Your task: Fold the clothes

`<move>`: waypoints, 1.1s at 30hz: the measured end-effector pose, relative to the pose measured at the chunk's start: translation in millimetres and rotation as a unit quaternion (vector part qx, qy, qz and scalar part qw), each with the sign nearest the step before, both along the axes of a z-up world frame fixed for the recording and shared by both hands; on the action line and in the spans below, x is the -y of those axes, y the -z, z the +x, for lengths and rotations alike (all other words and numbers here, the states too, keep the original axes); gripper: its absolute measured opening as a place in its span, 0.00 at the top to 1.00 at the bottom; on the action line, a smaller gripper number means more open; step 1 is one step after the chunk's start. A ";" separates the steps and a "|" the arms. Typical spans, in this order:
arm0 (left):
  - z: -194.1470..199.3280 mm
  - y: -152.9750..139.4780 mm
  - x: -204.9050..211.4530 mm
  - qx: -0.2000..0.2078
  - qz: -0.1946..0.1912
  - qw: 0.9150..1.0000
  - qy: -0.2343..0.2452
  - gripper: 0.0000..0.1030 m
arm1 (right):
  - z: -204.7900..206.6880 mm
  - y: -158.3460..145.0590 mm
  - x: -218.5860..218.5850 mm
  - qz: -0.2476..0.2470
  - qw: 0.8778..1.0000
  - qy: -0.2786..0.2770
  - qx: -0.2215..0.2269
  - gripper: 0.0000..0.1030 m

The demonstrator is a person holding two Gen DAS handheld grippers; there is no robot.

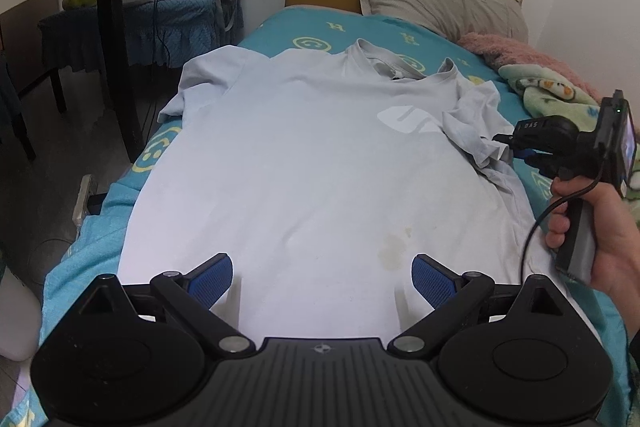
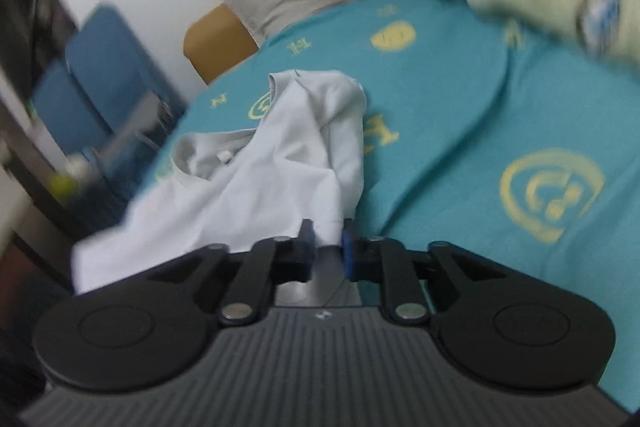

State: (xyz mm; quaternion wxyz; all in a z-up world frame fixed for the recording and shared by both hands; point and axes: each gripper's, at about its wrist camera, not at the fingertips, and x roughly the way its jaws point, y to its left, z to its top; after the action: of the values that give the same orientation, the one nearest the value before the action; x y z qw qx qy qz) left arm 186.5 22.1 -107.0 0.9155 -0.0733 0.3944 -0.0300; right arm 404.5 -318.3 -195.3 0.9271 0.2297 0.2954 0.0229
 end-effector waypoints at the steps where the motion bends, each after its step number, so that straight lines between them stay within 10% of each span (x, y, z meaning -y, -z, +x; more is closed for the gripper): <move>1: -0.2 -0.1 -0.3 -0.002 -0.004 1.000 -0.001 0.05 | -1.7 -6.8 -3.6 -0.017 1.000 -0.001 0.007 0.91; 8: -0.2 -3.4 0.0 -0.003 -0.020 1.000 0.005 0.05 | 19.5 -62.4 33.0 -0.163 0.985 0.058 0.023 0.93; 17: 6.8 4.7 15.3 -0.016 -0.008 0.999 0.033 0.05 | 101.2 -42.7 108.0 -0.329 0.936 0.115 -0.046 0.94; 27: 23.5 16.0 26.4 -0.019 0.013 0.998 0.051 0.06 | 91.4 -29.0 133.4 -0.162 0.983 0.071 -0.056 0.84; 29: 21.0 12.6 25.5 -0.011 0.013 0.998 0.056 0.06 | 66.9 -41.1 119.6 -0.143 0.987 0.057 -0.049 0.36; 33: 9.5 2.7 22.8 0.005 0.005 0.998 0.066 0.06 | 3.1 -69.6 83.0 -0.115 0.992 0.035 -0.032 0.20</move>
State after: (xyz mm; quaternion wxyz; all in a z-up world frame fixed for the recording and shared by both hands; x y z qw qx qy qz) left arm 196.0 -0.6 -109.6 0.9138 -0.0425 0.3940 -0.0887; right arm 407.6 -401.4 -125.8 0.9377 0.1319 0.3174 -0.0510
